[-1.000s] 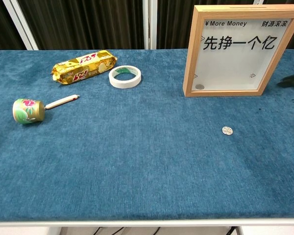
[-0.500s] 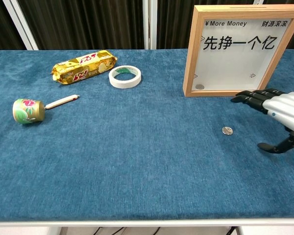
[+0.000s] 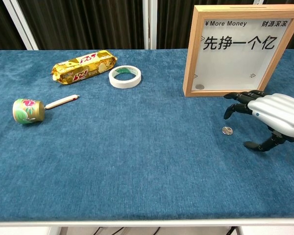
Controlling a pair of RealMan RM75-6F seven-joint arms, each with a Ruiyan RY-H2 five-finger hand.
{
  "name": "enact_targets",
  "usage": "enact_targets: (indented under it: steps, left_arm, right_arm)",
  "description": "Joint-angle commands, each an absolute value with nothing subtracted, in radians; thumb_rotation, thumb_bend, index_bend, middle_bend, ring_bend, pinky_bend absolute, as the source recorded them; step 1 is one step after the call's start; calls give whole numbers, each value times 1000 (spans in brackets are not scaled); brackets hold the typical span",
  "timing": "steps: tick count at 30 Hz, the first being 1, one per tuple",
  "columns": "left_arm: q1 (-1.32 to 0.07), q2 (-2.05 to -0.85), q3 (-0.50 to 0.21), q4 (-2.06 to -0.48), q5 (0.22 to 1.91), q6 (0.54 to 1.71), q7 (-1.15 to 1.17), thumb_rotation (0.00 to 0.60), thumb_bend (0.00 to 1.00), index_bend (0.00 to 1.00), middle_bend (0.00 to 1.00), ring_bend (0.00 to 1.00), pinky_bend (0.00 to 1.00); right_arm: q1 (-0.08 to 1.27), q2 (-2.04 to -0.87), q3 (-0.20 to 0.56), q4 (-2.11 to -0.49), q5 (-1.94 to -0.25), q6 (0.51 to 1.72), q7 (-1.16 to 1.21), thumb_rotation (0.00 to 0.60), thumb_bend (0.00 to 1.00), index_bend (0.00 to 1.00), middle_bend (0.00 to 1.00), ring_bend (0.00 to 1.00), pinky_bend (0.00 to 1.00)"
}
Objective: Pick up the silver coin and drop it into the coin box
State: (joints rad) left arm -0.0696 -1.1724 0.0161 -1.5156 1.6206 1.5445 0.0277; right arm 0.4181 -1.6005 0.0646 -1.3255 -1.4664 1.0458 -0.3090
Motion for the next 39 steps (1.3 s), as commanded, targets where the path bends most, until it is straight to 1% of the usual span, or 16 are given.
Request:
enact_targets:
  steps: [1, 13, 21, 33, 39]
  left_arm:
    - [-71, -1172, 15, -1514, 1621, 1544, 26, 600, 98, 78, 0, 0, 0]
    - [-72, -1174, 13, -1499, 1615, 1542, 7, 600, 98, 78, 0, 0, 0]
    - [-73, -1179, 13, -1487, 1617, 1543, -3, 600, 98, 78, 0, 0, 0]
    - [-72, -1180, 13, -1480, 1613, 1542, -11, 600, 98, 78, 0, 0, 0]
    - [-71, -1180, 12, -1477, 1611, 1543, -15, 600, 98, 78, 0, 0, 0]
  right_arm:
    - [424, -1606, 65, -1323, -1464, 1047, -310, 600, 284, 285, 0, 0, 0]
    - [441, -1631, 55, -1295, -1448, 1043, -316, 600, 290, 329, 0, 0, 0]
    - [444, -1647, 49, -1276, -1448, 1056, -310, 600, 295, 391, 0, 0, 0]
    - [455, -1662, 46, -1261, -1437, 1054, -309, 600, 297, 396, 0, 0, 0]
    - [456, -1671, 45, -1252, -1435, 1061, -310, 600, 302, 429, 0, 0, 0]
